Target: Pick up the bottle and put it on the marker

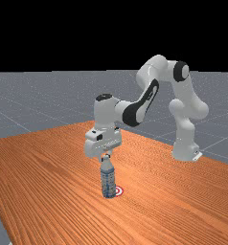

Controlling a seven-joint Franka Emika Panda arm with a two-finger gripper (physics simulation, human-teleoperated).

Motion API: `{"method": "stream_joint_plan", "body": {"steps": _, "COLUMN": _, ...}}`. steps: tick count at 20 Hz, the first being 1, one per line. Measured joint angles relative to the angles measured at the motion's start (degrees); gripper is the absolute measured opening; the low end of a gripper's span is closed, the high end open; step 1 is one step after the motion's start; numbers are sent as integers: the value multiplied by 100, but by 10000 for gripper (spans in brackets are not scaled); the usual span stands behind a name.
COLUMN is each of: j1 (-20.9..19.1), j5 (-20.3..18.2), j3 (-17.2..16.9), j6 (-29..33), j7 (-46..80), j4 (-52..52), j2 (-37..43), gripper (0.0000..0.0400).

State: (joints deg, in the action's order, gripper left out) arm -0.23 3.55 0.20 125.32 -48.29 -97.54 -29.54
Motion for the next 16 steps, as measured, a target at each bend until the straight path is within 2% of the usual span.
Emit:
{"method": "stream_joint_plan", "body": {"steps": 1, "j1": -95, "j5": -232, "j3": 91, "j6": 40, "j7": -124, "j4": -123, "j2": 72, "gripper": 178}}
{"method": "stream_joint_plan", "body": {"steps": 2, "j1": 40, "j5": -56, "j3": -45, "j6": 94, "j7": 328, "j4": -296, "j2": 187, "gripper": 176}}
{"method": "stream_joint_plan", "body": {"steps": 3, "j1": 7, "j5": -32, "j3": 0, "j6": -263, "j7": 60, "j4": -202, "j2": 173, "gripper": 174}}
{"method": "stream_joint_plan", "body": {"steps": 4, "j1": 7, "j5": -30, "j3": 0, "j6": -236, "j7": 63, "j4": -380, "j2": 281, "gripper": 177}}
{"method": "stream_joint_plan", "body": {"steps": 7, "j1": 48, "j5": 89, "j3": -43, "j6": 241, "j7": 184, "j4": -954, "j2": 606, "gripper": 176}}
{"method": "stream_joint_plan", "body": {"steps": 13, "j1": 2, "j5": 14, "j3": -22, "j6": 117, "j7": 95, "j4": -885, "j2": 571, "gripper": 176}}
{"method": "stream_joint_plan", "body": {"steps": 14, "j1": 2, "j5": 14, "j3": -21, "j6": 94, "j7": 95, "j4": -866, "j2": 556, "gripper": 256}}
{"method": "stream_joint_plan", "body": {"steps": 15, "j1": 2, "j5": 13, "j3": -21, "j6": 61, "j7": 94, "j4": -843, "j2": 531, "gripper": 309}}
{"method": "stream_joint_plan", "body": {"steps": 16, "j1": -35, "j5": -67, "j3": 8, "j6": 213, "j7": 29, "j4": -939, "j2": 570, "gripper": 345}}
